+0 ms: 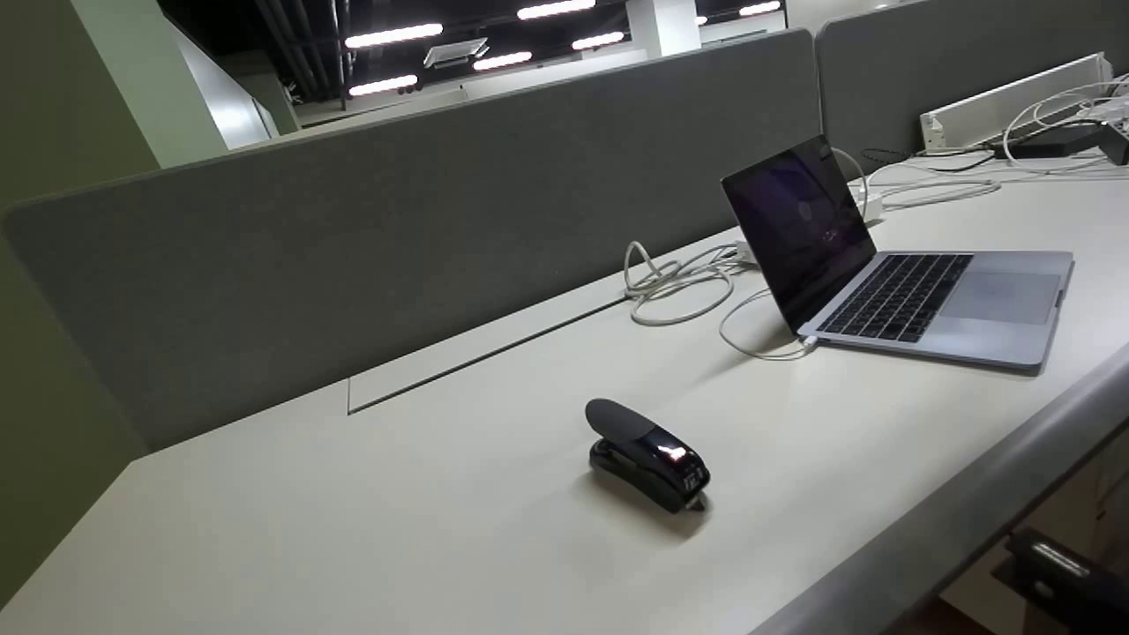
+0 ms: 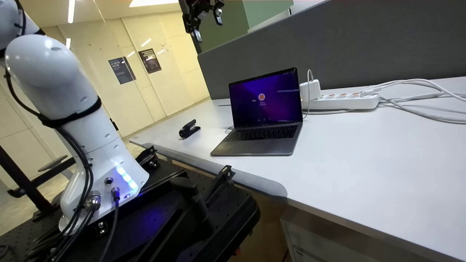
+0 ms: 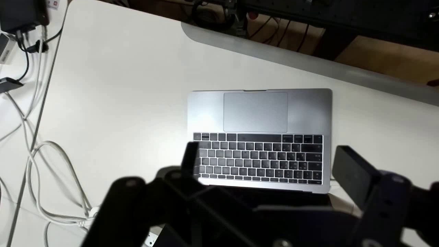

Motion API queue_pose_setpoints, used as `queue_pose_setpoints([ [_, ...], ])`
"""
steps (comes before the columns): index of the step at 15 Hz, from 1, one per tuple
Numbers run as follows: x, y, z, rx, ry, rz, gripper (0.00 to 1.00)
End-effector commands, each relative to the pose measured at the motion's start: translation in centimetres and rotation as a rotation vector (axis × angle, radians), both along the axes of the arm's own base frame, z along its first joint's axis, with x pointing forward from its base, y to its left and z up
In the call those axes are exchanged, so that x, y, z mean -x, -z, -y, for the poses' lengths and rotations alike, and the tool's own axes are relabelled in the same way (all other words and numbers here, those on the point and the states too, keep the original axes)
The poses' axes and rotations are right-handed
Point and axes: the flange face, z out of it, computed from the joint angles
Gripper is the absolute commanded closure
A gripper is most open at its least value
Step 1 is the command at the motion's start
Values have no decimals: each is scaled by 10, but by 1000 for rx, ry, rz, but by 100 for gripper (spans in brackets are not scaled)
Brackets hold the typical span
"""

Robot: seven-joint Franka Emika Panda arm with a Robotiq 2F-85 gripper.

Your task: Close the laptop

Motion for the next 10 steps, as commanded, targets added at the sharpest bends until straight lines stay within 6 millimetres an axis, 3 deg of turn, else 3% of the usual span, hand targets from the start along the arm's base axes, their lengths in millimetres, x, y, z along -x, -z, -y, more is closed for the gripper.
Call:
queue_pose_setpoints([
  [1, -10, 0, 2, 4, 38, 145, 0],
  [10, -74, 30, 43, -275, -58, 318, 0],
])
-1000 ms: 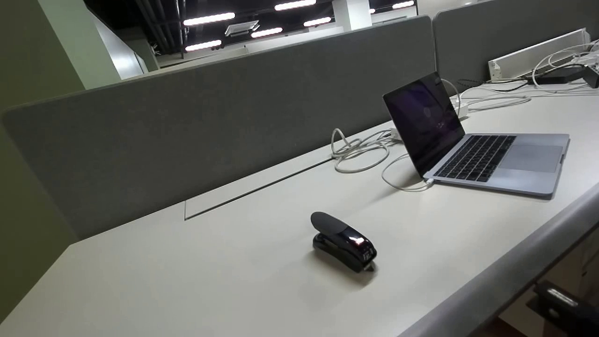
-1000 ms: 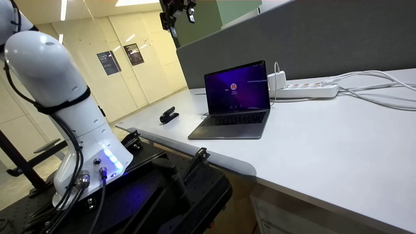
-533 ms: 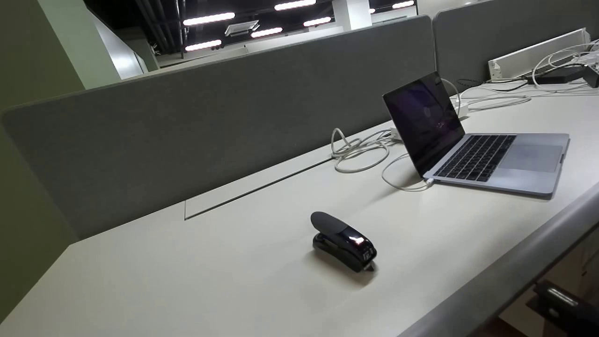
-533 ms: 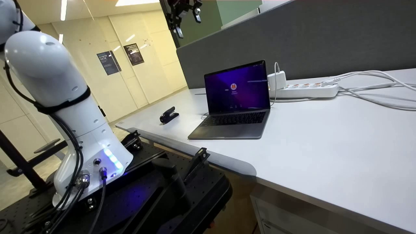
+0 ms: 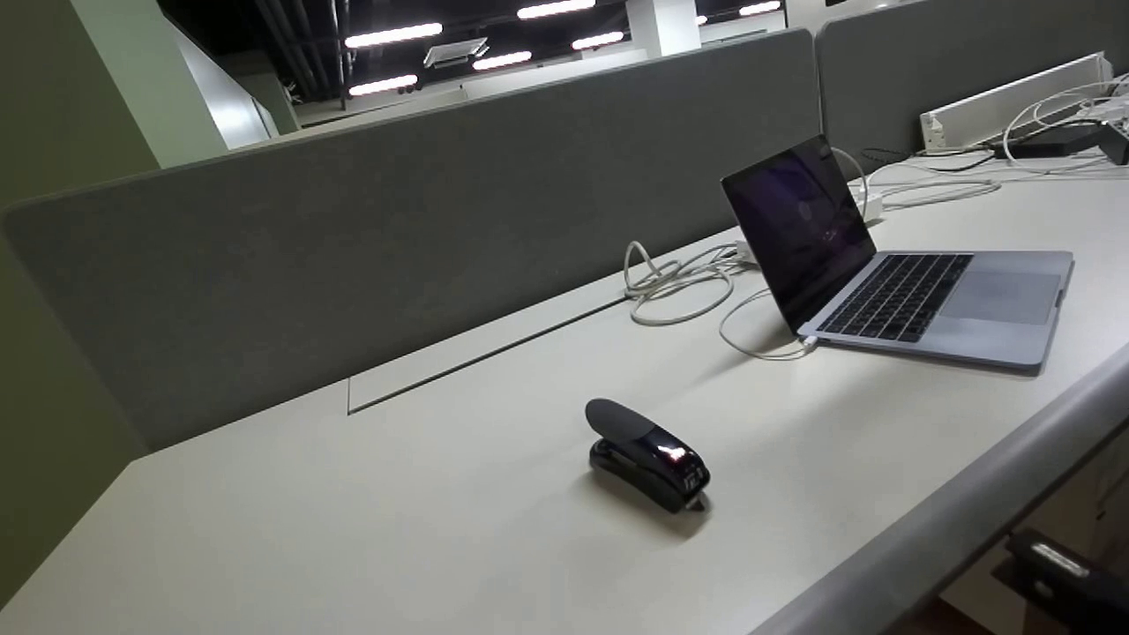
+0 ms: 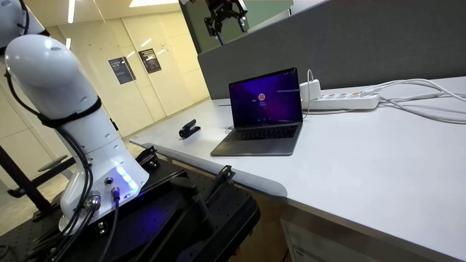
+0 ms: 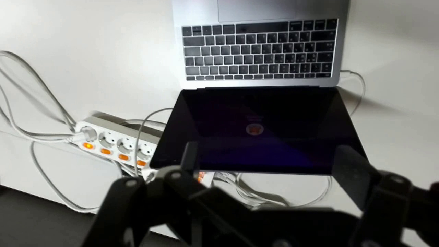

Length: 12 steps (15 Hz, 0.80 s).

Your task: Close the laptop

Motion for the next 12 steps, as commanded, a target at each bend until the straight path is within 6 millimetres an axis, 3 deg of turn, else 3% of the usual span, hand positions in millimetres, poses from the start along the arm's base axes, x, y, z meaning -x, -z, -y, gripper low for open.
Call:
queue_pose_setpoints([
  [1, -31, 11, 14, -138, -99, 10, 0],
  [4, -51, 27, 22, -184, -164, -50, 0],
  [5, -51, 28, 24, -170, -167, -94, 0],
  [6, -37, 31, 19, -167, -152, -48, 0],
  [12, -59, 40, 26, -142, -99, -67, 0],
])
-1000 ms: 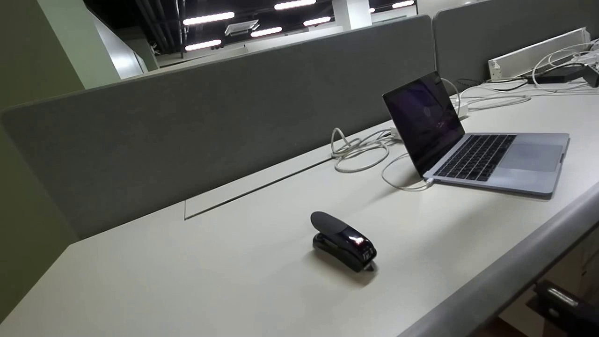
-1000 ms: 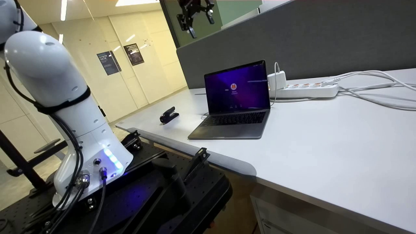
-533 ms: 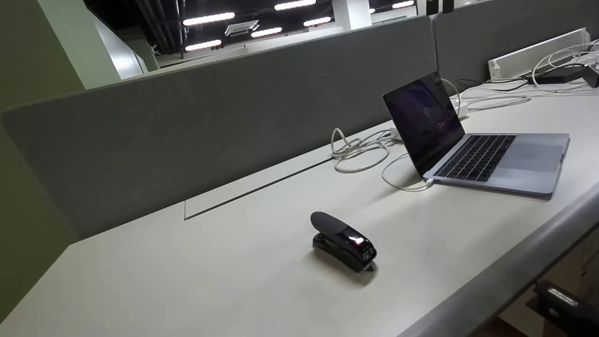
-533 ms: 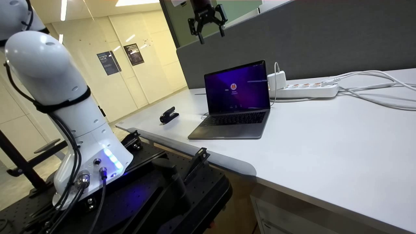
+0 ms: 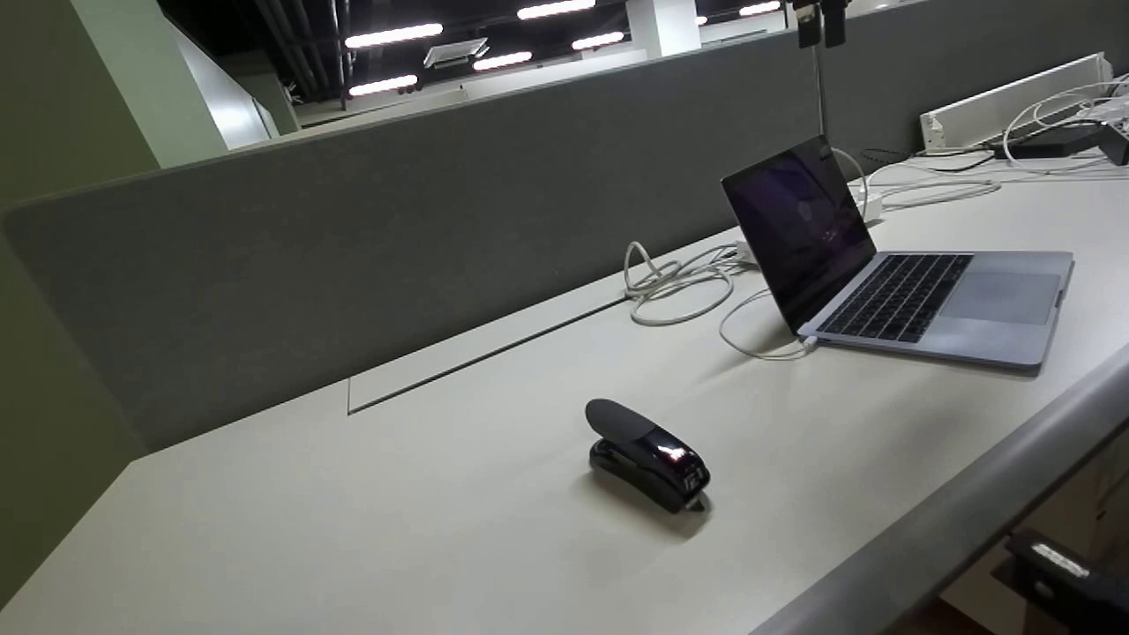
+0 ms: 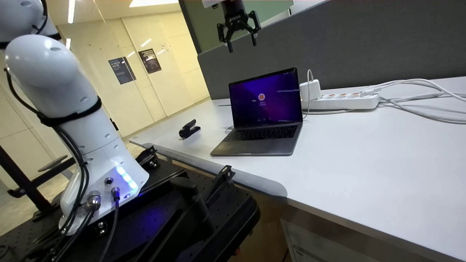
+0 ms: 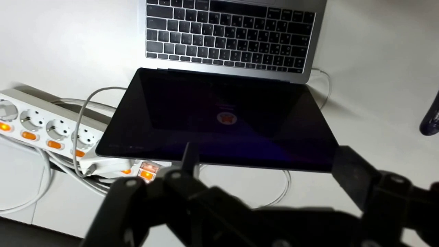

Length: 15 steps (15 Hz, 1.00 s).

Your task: Close the laptop

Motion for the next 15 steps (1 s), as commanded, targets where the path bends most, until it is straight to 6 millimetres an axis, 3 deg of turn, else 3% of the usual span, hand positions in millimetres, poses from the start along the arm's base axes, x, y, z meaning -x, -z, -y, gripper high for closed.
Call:
queue_pose_setpoints([
  [1, -15, 5, 7, 31, 72, 25, 0],
  [9, -72, 61, 15, 75, 185, 68, 0],
  [15, -105, 84, -15, 83, 110, 86, 0],
])
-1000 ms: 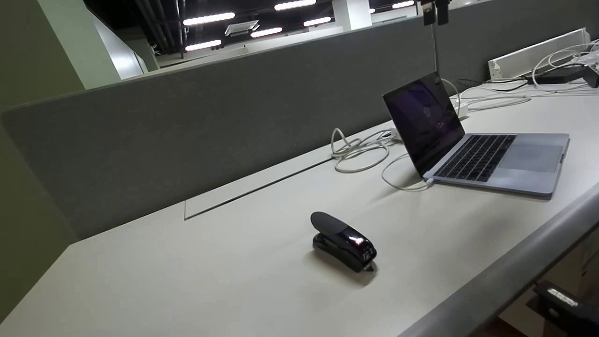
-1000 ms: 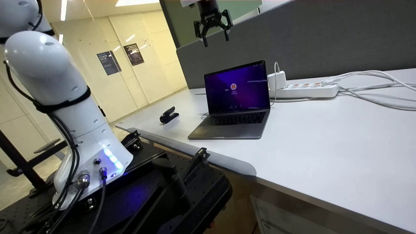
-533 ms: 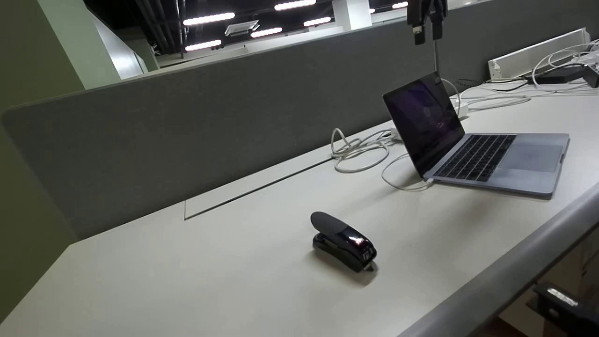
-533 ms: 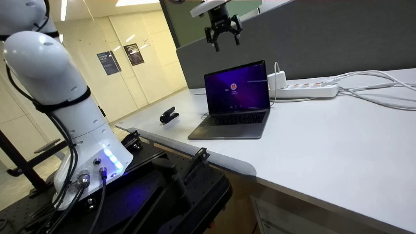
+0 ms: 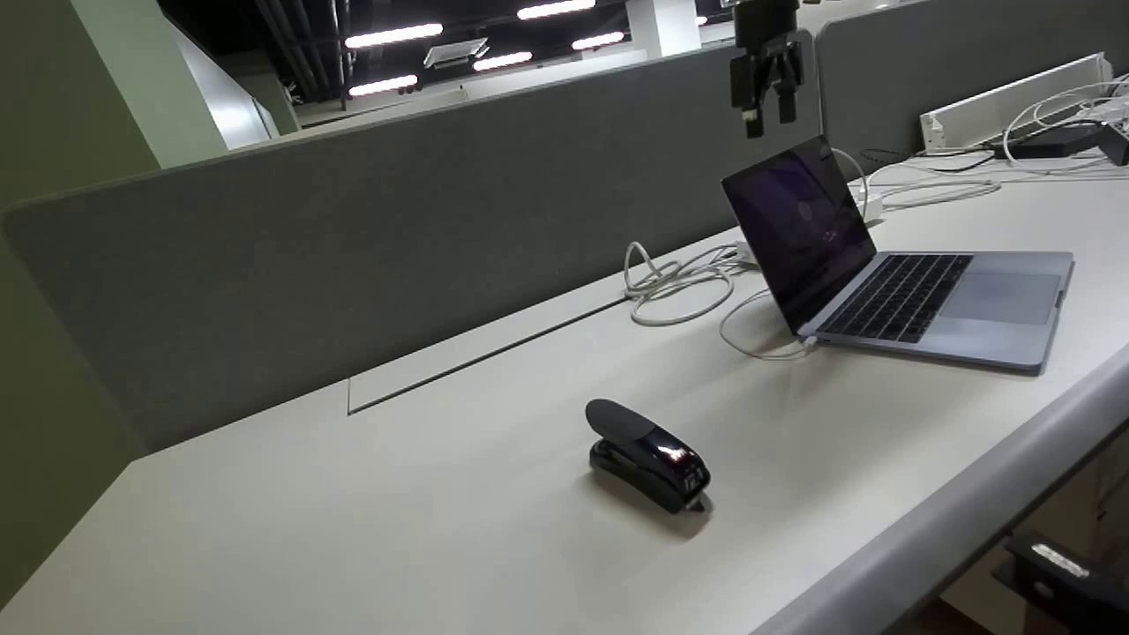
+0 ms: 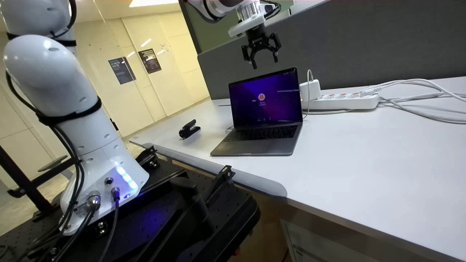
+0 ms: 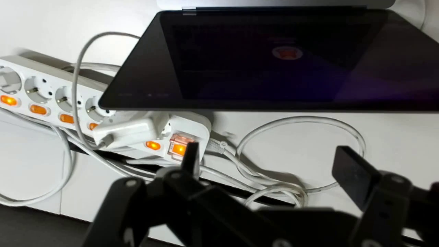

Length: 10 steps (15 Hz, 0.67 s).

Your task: Close the laptop

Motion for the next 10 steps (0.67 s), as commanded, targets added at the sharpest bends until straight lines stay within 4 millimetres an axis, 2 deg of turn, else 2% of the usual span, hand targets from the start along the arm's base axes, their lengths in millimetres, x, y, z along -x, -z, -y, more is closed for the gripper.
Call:
queue_pose_setpoints([
  [1, -22, 2, -16, 17, -10, 6, 0],
  [5, -26, 11, -27, 13, -20, -23, 0],
  [10, -14, 18, -28, 16, -20, -72, 0],
])
